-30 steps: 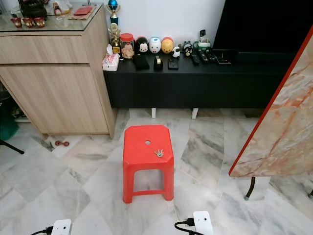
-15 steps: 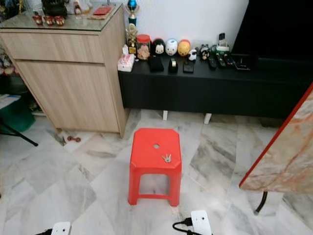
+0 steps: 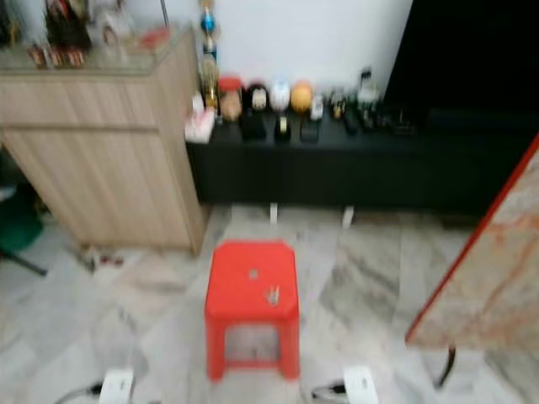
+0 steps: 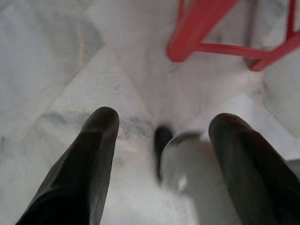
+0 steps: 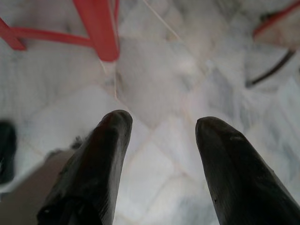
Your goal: Hang keys on a hook
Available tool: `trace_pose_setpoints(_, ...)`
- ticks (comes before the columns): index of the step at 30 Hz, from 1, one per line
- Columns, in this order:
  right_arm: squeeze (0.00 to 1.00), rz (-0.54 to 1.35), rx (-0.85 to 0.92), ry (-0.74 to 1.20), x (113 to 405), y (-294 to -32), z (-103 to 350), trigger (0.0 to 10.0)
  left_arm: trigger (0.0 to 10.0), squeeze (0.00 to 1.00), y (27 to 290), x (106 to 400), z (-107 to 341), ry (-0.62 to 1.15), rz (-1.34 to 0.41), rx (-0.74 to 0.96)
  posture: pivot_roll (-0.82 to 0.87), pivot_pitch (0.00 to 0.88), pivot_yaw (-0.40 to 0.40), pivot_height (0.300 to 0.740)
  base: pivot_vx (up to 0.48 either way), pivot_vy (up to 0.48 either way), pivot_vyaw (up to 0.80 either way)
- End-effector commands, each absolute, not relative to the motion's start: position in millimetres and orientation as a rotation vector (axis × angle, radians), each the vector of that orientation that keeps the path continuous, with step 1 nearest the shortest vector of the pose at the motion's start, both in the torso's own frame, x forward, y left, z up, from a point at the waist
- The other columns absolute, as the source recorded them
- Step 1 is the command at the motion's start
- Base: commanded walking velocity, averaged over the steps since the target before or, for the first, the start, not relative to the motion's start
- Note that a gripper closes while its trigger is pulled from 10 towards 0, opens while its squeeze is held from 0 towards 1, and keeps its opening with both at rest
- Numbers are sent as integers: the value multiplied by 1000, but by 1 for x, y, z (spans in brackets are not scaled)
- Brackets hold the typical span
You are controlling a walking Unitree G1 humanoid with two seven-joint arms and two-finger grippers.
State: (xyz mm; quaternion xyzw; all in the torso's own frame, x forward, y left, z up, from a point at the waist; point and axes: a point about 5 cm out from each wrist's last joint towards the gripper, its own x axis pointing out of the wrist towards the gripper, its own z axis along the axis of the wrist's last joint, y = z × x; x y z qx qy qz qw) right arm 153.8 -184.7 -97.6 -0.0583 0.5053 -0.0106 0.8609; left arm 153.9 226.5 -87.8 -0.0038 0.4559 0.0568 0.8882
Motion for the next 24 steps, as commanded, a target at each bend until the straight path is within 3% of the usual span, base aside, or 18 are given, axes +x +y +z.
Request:
trace_pose_setpoints(1,0,3,-107,1048,158,-174,-97,10000,10000,0,233,147,-89,974,130,3,36,0,-52,740,311,0,0)
trace_pose_setpoints(12,0,16,-103,1033,161,-172,-96,10000,10000,0,232,147,-89,974,130,2,36,0,-53,740,302,0,0)
trace_pose_setpoints(24,0,-28,-57,991,167,-173,-93,10000,10000,0,232,146,-90,981,136,-15,36,0,-54,740,0,0,0)
